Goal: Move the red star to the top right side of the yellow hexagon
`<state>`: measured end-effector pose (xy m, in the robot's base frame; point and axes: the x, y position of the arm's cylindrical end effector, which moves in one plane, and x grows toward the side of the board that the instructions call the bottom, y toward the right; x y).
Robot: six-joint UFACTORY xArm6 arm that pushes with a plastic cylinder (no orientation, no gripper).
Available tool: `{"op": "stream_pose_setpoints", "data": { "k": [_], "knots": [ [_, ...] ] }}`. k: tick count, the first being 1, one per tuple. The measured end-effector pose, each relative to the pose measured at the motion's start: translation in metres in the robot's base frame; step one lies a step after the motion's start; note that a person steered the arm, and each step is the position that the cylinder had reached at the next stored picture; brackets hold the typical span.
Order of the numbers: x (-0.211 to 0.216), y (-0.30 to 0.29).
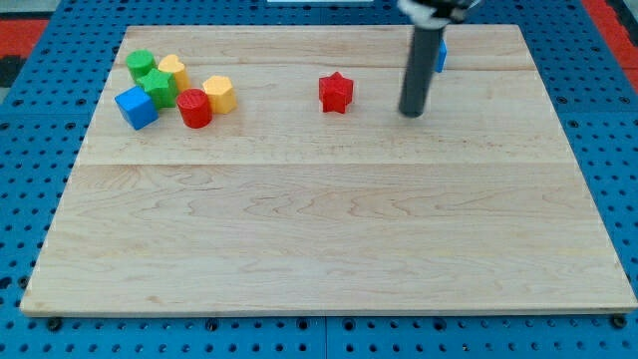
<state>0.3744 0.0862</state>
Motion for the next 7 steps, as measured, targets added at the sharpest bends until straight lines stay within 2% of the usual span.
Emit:
{"op": "stream_pose_setpoints", "data": {
  "k": [1, 2, 3, 4, 7],
  "knots": [
    [-0.032, 0.068],
    [-0.036, 0.093],
    [0.001, 0.030],
    [-0.033, 0.025],
    [-0.043, 0.010]
  ]
}}
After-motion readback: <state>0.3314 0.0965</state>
